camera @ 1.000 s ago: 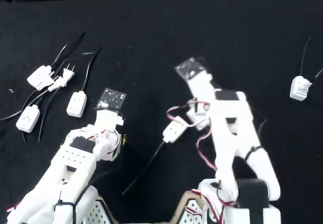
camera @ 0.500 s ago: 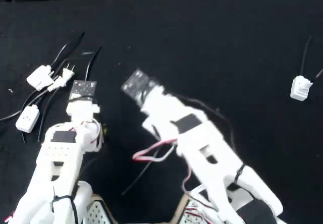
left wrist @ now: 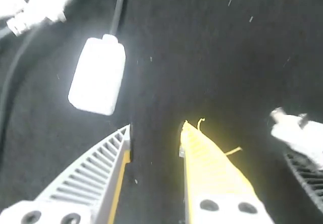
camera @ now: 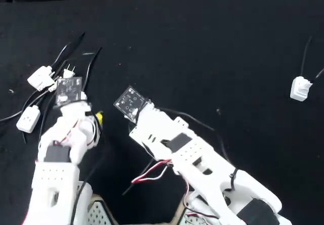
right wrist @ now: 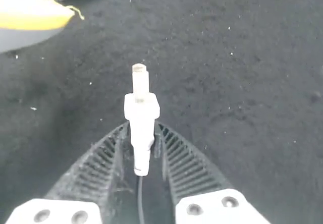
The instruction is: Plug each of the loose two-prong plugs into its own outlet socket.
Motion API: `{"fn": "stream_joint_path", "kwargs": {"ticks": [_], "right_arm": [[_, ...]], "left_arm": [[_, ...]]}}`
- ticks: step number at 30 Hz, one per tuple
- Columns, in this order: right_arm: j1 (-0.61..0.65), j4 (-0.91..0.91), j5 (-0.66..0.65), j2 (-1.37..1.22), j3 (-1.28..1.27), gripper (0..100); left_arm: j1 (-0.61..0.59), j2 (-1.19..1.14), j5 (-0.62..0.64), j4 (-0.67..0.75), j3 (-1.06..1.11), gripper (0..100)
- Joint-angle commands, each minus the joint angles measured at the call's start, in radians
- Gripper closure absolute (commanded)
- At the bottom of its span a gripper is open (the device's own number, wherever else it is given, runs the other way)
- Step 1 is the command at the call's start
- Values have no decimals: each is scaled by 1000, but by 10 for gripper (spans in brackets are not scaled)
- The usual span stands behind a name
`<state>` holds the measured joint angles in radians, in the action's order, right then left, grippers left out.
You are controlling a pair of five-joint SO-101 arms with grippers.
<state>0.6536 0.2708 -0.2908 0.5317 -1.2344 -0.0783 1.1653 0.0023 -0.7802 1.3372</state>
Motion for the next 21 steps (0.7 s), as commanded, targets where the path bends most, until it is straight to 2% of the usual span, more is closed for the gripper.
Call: {"fn": "stream_joint_path", "kwargs": {"ticks": [1,9,13,15,21], "right_arm": [[28,-78,11,41,-5,988],[117,-118,6,36,-33,988],[149,-117,5,41,-35,988],[166,-114,5,41,-35,988],[173,-104,9,71,-44,988]], "left_arm": [[2,290,9,-12,70,834],[30,672,5,-203,128,834],[120,638,0,-204,134,834],[153,637,-41,-204,143,834],[168,637,-74,-204,174,834]]}}
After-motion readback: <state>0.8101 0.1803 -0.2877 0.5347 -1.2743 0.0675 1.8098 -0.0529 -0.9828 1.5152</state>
